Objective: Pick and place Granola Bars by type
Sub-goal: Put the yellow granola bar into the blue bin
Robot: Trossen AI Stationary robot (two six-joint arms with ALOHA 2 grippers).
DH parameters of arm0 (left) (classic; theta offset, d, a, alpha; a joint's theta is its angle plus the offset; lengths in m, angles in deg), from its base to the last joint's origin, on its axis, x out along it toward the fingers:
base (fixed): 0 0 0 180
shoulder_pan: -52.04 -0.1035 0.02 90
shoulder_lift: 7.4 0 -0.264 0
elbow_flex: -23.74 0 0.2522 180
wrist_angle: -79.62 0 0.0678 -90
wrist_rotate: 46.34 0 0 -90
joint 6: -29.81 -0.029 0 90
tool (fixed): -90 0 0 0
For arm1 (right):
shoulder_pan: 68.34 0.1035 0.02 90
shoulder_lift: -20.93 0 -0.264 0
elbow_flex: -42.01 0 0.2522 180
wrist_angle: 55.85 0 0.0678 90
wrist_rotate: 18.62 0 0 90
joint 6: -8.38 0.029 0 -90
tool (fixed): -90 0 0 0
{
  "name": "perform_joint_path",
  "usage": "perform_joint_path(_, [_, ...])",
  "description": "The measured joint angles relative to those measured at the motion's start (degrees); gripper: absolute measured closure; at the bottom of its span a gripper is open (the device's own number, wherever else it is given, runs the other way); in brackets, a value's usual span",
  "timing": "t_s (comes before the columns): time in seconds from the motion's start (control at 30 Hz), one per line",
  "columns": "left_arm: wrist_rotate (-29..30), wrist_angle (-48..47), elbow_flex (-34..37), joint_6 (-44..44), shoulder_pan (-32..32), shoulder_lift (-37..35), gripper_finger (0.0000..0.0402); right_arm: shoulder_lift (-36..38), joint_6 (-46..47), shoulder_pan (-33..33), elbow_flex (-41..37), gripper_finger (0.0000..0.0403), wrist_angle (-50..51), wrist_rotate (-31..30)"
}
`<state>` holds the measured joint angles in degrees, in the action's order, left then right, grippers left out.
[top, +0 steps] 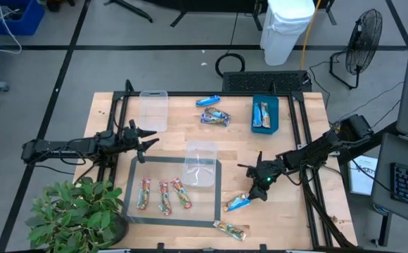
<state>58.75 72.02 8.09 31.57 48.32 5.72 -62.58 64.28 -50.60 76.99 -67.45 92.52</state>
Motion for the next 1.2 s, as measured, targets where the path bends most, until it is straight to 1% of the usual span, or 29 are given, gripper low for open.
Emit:
perform_joint_path(0.13, [0.00, 0.01, 0.00, 0.00, 0.00, 0.00, 0.0245, 0.00, -1.28, 0.02, 0.00, 0.0264, 0.30, -0.14])
perform_joint_path(0.27, [0.00, 0.01, 0.00, 0.00, 0.01, -0.01, 0.0245, -0.07, -2.47, 0.02, 0.00, 0.0265, 0.30, -1.51])
perform_joint_path(0.37, [0.00, 0.01, 0.00, 0.00, 0.01, 0.00, 0.0245, -0.07, -2.71, 0.02, 0.00, 0.0273, 0.26, -1.68])
perform_joint_path(0.8, [0.00, 0.01, 0.00, 0.00, 0.00, 0.00, 0.0245, -0.09, -4.99, 0.02, -0.07, 0.0328, 0.61, -3.15])
perform_joint_path(1.1, [0.00, 0.01, 0.00, 0.01, -0.01, -0.01, 0.0245, -0.07, -8.66, 0.02, -0.04, 0.0397, 2.48, -3.06])
perform_joint_path(1.2, [0.00, 0.01, 0.00, 0.00, 0.01, -0.01, 0.0245, -0.07, -10.73, 0.00, -0.04, 0.0400, 2.70, -3.12])
